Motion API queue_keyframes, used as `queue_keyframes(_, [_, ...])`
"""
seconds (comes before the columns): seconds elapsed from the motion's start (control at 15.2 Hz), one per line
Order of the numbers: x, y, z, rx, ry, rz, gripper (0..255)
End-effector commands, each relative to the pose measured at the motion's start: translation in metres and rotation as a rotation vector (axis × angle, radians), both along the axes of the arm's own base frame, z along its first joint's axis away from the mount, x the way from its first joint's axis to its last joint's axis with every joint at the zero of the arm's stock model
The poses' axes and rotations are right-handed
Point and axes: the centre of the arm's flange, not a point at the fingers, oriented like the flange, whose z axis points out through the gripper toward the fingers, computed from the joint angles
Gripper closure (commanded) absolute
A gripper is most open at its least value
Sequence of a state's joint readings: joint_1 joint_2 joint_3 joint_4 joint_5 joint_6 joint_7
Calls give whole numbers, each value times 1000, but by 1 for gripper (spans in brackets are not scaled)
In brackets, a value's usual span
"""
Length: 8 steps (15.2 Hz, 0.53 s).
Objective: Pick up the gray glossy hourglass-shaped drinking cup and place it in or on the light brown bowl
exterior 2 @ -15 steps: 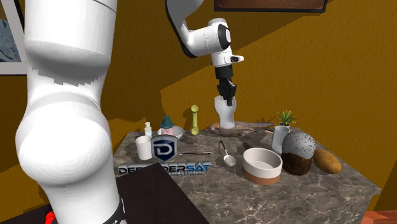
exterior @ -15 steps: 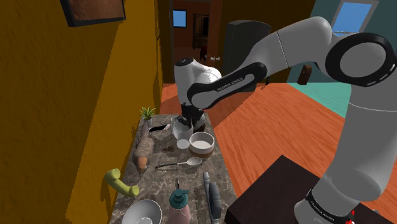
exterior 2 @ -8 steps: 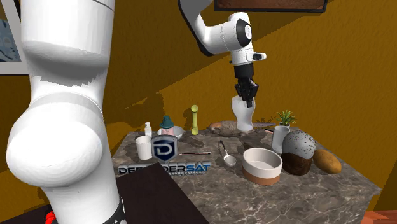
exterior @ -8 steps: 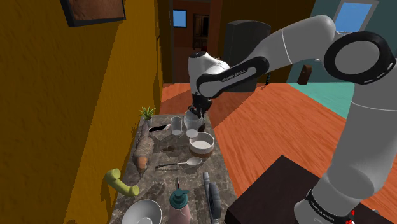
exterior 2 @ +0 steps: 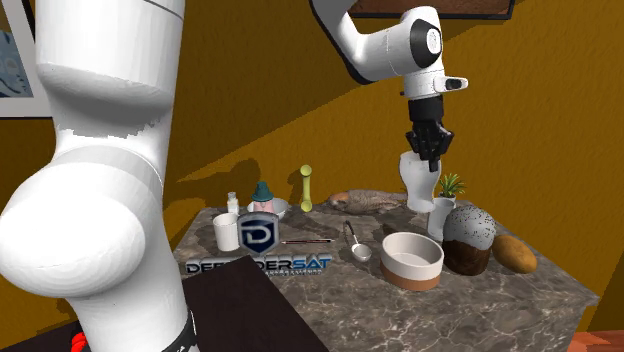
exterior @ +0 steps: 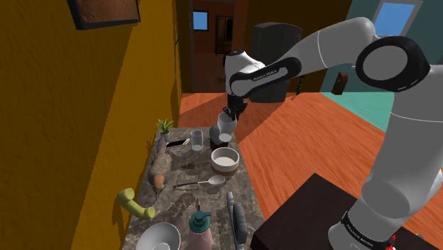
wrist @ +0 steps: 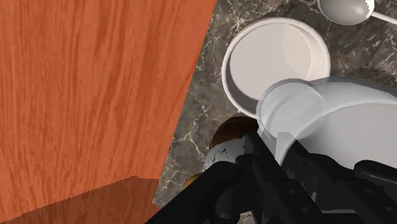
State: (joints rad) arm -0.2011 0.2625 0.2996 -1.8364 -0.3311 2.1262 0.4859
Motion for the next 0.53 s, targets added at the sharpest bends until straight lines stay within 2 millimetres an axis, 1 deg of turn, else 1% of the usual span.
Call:
queue_keyframes(0.0, [6,-14,0,0,-1,1,255])
queue_keyframes(0.46, [6,-14,-37,0,-1,1,255])
